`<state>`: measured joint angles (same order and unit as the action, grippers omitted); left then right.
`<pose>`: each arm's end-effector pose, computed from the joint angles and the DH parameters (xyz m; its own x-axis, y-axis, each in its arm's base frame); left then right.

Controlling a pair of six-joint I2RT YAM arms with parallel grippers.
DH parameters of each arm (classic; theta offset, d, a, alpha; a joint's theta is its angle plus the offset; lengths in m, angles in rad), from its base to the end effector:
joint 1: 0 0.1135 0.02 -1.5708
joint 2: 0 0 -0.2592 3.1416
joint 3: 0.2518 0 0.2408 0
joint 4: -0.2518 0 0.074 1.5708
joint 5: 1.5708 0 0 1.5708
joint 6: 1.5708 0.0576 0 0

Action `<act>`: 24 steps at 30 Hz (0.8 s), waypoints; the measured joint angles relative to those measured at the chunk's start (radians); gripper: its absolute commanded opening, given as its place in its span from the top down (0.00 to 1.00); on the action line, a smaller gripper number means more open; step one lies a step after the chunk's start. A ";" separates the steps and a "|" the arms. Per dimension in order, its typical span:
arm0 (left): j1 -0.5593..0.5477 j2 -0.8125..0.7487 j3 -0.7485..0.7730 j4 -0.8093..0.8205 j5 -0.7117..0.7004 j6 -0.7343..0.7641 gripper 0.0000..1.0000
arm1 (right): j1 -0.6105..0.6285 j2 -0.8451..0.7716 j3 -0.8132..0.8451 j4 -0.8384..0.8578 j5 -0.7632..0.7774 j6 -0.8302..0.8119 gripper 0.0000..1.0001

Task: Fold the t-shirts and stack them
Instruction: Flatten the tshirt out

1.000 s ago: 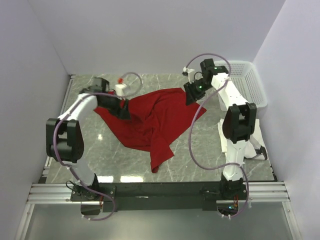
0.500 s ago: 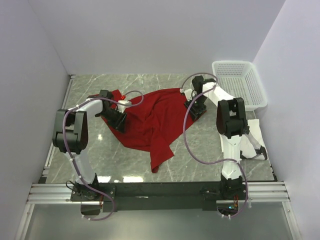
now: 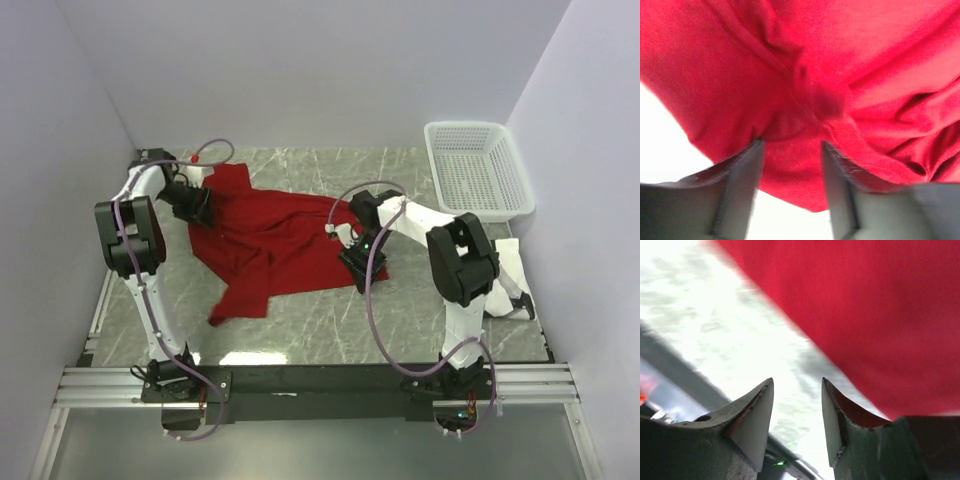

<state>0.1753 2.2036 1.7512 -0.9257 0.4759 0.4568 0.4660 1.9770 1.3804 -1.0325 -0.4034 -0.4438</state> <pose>0.4312 0.0496 0.1516 -0.8976 0.2392 -0.3702 0.3647 0.8747 -0.3191 0.2951 0.1737 0.1435 -0.6368 -0.7623 -0.1156 -0.7377 0.5588 0.3789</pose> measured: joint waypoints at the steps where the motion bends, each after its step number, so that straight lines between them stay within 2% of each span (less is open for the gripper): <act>1: 0.011 0.005 0.027 -0.005 0.015 0.032 0.35 | 0.010 -0.013 0.000 -0.011 -0.026 0.003 0.48; 3: 0.037 -0.021 0.037 -0.028 0.070 0.119 0.26 | -0.008 -0.052 0.000 -0.018 -0.059 0.004 0.45; 5: 0.043 -0.097 0.002 -0.058 0.130 0.219 0.23 | -0.058 -0.113 0.000 -0.030 -0.073 -0.008 0.43; 9: 0.004 -0.367 -0.115 -0.176 0.231 0.525 0.17 | -0.150 -0.282 -0.022 -0.010 -0.031 -0.075 0.38; 12: -0.053 -0.527 -0.175 -0.260 0.267 0.708 0.14 | -0.119 -0.397 -0.098 0.031 0.031 -0.137 0.38; 14: -0.091 -0.581 -0.203 -0.320 0.289 0.797 0.14 | -0.080 -0.418 -0.137 0.057 0.058 -0.167 0.39; 17: -0.107 -0.590 -0.235 -0.370 0.314 0.864 0.14 | -0.028 -0.387 -0.176 0.098 0.093 -0.205 0.40; 24: -0.098 -0.580 -0.279 -0.381 0.316 0.897 0.15 | 0.043 -0.261 -0.177 0.169 0.143 -0.261 0.39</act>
<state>0.0772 1.6234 1.4719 -1.3071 0.7918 1.3537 0.5091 1.7161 1.2034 -0.8635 -0.2604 -0.7052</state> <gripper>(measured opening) 0.855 0.605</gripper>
